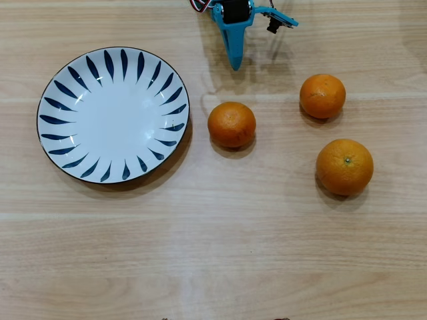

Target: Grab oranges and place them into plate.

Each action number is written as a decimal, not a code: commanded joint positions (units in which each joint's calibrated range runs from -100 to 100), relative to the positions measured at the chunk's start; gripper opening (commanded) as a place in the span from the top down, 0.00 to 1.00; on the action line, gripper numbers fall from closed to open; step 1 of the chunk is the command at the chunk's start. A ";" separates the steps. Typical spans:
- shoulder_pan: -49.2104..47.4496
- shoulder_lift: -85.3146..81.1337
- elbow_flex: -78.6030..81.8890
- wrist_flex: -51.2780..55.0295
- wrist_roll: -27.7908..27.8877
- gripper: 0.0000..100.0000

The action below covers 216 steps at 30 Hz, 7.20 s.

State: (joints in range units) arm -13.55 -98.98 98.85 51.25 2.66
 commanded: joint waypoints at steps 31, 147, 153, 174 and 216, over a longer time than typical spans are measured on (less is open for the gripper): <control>0.00 -0.42 0.88 -0.50 0.32 0.98; -2.42 111.41 -115.83 44.02 -14.27 0.55; 0.00 114.20 -115.83 43.85 -17.51 0.55; 0.81 125.10 -119.54 39.47 -23.26 0.55; 6.13 114.45 -129.04 46.95 -22.84 0.69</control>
State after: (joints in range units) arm -10.60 26.03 -23.51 92.85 -20.34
